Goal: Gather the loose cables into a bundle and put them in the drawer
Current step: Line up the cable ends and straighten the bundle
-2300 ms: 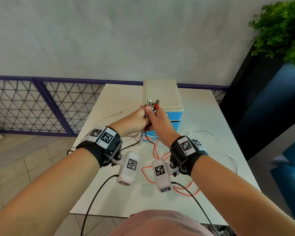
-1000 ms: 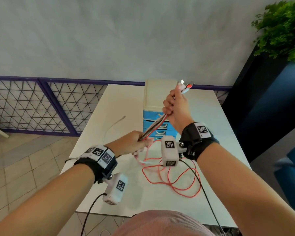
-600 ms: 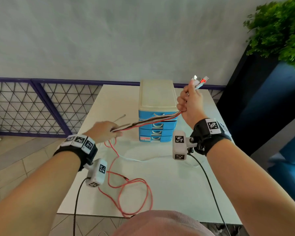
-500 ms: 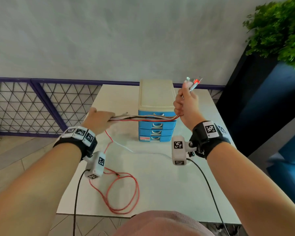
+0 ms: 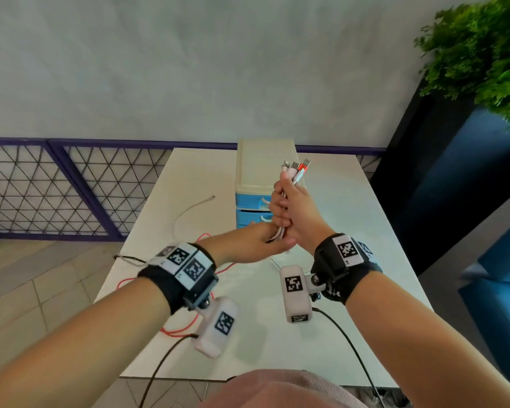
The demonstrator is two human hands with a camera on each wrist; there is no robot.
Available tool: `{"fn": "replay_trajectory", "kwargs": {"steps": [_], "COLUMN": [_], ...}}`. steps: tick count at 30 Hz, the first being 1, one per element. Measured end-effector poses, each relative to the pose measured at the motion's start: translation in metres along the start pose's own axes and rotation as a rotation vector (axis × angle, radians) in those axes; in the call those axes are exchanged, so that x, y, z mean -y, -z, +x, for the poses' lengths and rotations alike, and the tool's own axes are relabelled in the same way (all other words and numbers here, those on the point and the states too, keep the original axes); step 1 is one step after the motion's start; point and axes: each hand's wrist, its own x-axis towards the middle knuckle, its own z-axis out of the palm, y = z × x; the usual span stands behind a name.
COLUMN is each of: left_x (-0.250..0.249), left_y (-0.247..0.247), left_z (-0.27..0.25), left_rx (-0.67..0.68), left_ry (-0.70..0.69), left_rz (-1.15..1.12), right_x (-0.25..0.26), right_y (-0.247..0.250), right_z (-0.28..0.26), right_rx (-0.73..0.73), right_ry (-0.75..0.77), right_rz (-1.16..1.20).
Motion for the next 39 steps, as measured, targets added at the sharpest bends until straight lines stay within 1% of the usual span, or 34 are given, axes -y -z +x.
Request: {"fn": "replay_trajectory", "kwargs": {"steps": [3,7,10,11,14,16,17,19,20,22,23,25,28,30,33,35,39], "left_x": [0.001,-0.004,0.01,0.018,0.037,0.039,0.04,0.041,0.04,0.036,0.033,0.028,0.03,0.028,0.021,0.02,0.024], "left_y": [-0.011,-0.005,0.007,0.01,0.017,0.02,0.022,0.027,0.029,0.034,0.035,0.038,0.042,0.045,0.047,0.045,0.04], "left_z": [0.003,0.003,-0.002,-0.005,-0.016,-0.017,-0.016,-0.01,-0.008,-0.006,-0.006,-0.005,-0.005,-0.007,-0.005,-0.002,0.002], "left_rx": [-0.071,-0.045,0.0,0.015,0.001,-0.04,-0.064,-0.125,-0.136,-0.103,-0.071,-0.026,-0.003,0.019,0.03,-0.008,-0.161], "left_ry": [-0.016,-0.094,-0.036,-0.012,0.056,0.072,0.086,0.103,0.103,0.093,0.08,0.068,0.105,0.123,0.105,0.116,0.149], "left_rz": [-0.151,-0.276,-0.222,-0.237,-0.414,-0.491,-0.5,-0.454,-0.382,-0.208,-0.154,-0.089,-0.014,-0.016,0.008,0.063,0.011], "right_x": [0.006,0.006,0.011,0.015,0.025,0.026,0.024,0.019,0.017,0.01,0.007,0.001,-0.005,-0.009,-0.013,-0.015,-0.025], "right_y": [0.0,0.004,0.011,0.014,0.023,0.024,0.023,0.019,0.018,0.016,0.016,0.014,0.012,0.013,0.017,0.017,0.016], "right_z": [0.0,0.001,0.006,0.009,0.015,0.014,0.013,0.008,0.005,-0.002,-0.004,-0.007,-0.006,-0.006,-0.007,-0.008,-0.009], "right_rx": [0.015,0.018,-0.002,-0.016,-0.065,-0.06,-0.033,0.066,0.135,0.268,0.306,0.306,0.243,0.217,0.261,0.28,0.341], "right_ry": [0.04,0.033,0.049,0.053,0.031,-0.026,-0.071,-0.187,-0.241,-0.323,-0.348,-0.348,-0.273,-0.236,-0.279,-0.326,-0.411], "right_rz": [0.054,0.195,0.271,0.283,0.234,0.11,0.025,-0.173,-0.28,-0.454,-0.492,-0.437,-0.227,-0.228,-0.247,-0.242,-0.242]}}
